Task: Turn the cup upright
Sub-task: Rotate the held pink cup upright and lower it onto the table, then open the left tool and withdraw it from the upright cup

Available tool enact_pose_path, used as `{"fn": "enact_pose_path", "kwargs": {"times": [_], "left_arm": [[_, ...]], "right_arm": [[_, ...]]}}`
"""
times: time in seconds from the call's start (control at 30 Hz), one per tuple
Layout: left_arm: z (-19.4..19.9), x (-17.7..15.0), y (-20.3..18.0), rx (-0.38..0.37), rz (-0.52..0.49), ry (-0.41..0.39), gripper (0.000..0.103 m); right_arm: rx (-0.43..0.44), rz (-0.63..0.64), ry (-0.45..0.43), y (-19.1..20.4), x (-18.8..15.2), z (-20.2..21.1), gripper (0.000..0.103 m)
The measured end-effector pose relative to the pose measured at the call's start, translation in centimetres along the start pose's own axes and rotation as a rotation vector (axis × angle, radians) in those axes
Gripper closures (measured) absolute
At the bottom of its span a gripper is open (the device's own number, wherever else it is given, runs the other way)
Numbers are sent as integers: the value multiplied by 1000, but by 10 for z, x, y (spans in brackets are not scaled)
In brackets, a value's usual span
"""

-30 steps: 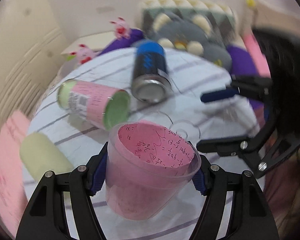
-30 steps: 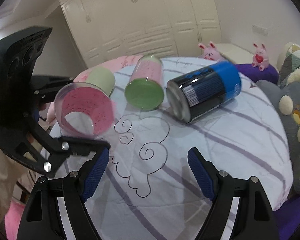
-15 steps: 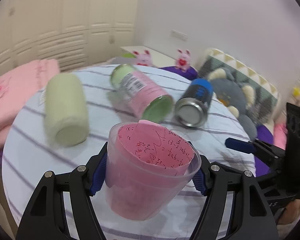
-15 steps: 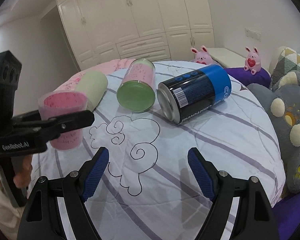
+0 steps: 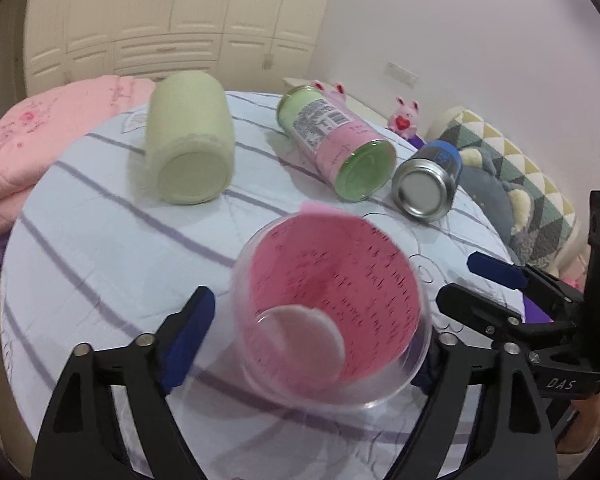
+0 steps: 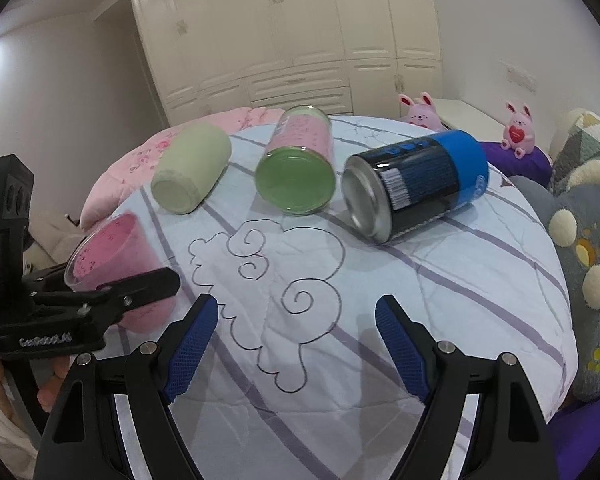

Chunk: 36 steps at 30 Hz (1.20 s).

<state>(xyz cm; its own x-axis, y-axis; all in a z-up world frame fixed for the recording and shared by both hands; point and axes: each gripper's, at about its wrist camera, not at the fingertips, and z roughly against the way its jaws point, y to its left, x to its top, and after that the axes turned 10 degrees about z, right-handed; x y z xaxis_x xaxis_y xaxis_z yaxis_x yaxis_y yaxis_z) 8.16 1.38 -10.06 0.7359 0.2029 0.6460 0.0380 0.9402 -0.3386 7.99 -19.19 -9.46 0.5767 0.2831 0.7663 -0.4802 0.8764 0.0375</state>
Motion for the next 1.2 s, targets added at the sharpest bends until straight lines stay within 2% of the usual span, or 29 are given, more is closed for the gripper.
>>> {"fn": "enact_pose_path", "kwargs": {"times": [0.1,0.3,0.37,0.53,0.67,0.9,1.07,1.2], "left_arm": [[8,-3,3,2,0,-23,6],[26,-7,4,10,27,-60,2],[35,-9,3,29,22,-88,2],[63,-15,-9,137,-43,-182,1],[81,-23,-22,210,-87,-243,0],[96,-30,-32,207,-45,-264,0],[108,-34,-42,327,-11,-339,0],[113,-34,-49,320,9,-342,0]], "right_arm": [[12,16,-8,5,1,1,21],[-6,44,-21,13,1,8,21],[-18,58,-26,17,2,11,21],[-48,95,-49,25,3,27,21],[-77,139,-99,34,3,45,21],[-190,213,-239,51,1,83,21],[-168,186,-271,45,-2,94,21],[-153,176,-297,39,-6,102,21]]}}
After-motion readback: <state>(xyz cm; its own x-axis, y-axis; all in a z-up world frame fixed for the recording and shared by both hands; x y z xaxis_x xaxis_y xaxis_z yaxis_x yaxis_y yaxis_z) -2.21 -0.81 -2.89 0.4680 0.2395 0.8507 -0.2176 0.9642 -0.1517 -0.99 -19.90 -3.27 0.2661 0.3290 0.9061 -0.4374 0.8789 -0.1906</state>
